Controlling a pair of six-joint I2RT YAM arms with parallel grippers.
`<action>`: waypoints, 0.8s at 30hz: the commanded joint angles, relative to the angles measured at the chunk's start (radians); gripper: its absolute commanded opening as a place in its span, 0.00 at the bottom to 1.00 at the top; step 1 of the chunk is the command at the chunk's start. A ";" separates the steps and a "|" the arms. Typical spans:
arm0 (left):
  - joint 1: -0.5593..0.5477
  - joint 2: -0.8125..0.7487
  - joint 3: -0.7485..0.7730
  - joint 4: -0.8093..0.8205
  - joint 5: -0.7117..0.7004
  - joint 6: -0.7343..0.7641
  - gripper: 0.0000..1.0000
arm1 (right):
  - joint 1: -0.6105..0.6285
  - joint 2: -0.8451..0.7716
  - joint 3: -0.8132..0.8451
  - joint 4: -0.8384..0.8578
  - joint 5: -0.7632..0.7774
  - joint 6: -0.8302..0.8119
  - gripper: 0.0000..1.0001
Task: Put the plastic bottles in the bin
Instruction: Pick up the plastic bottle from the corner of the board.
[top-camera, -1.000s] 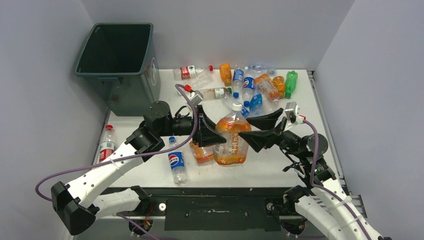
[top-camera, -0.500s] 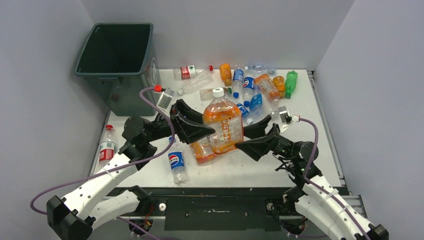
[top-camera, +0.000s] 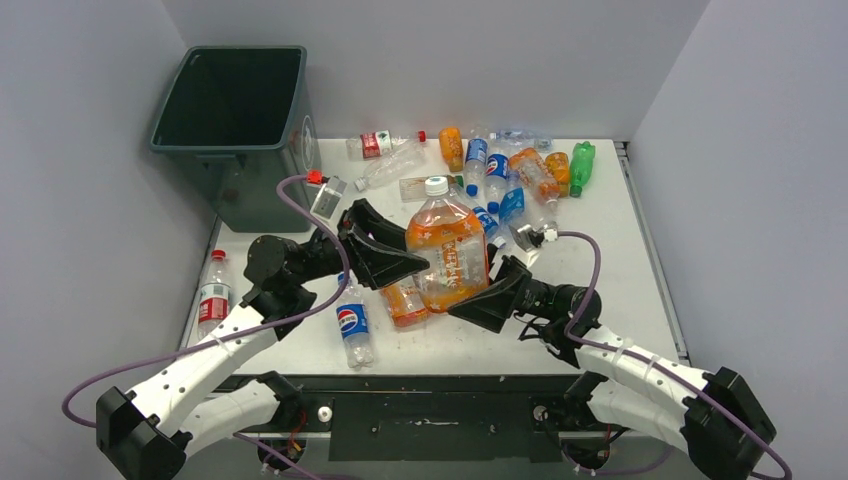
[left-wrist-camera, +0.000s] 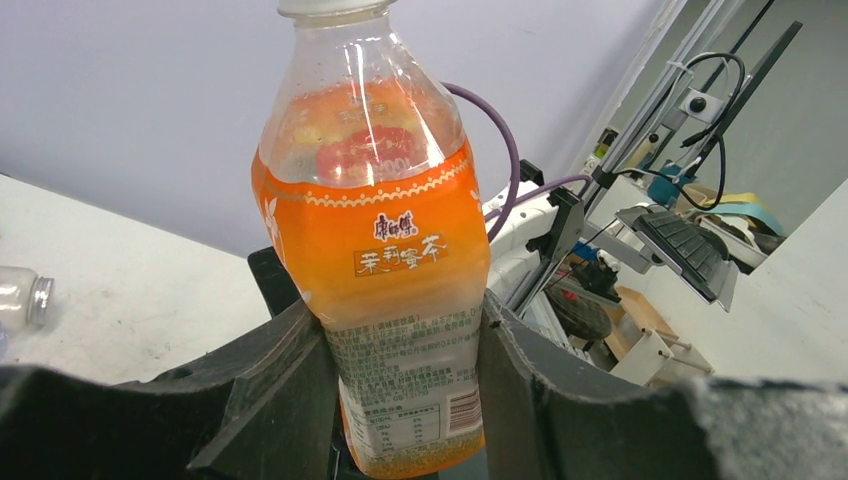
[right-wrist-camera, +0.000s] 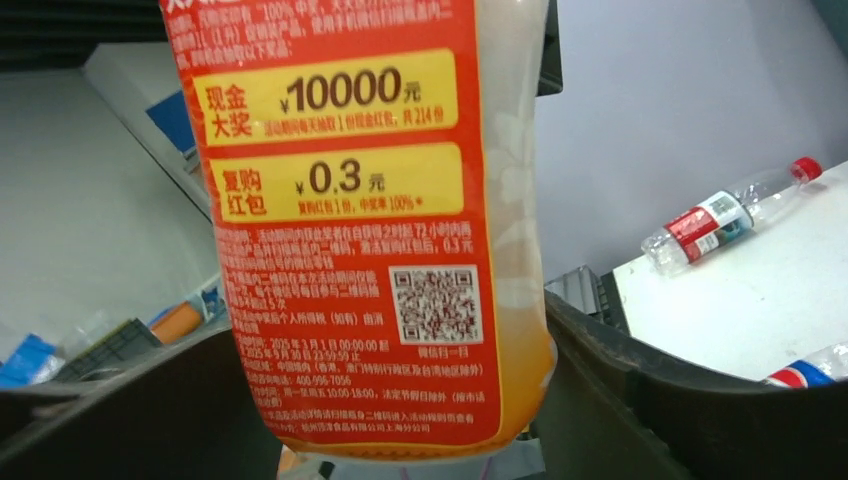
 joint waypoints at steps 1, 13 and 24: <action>-0.003 -0.024 0.002 0.009 -0.026 0.034 0.36 | 0.050 0.005 0.040 0.073 0.043 -0.074 0.64; 0.007 -0.157 -0.015 -0.152 -0.208 0.168 0.96 | 0.076 -0.183 0.133 -0.490 0.128 -0.510 0.37; 0.081 -0.031 0.246 -0.229 -0.227 0.022 0.96 | 0.132 -0.260 0.206 -0.856 0.222 -0.789 0.34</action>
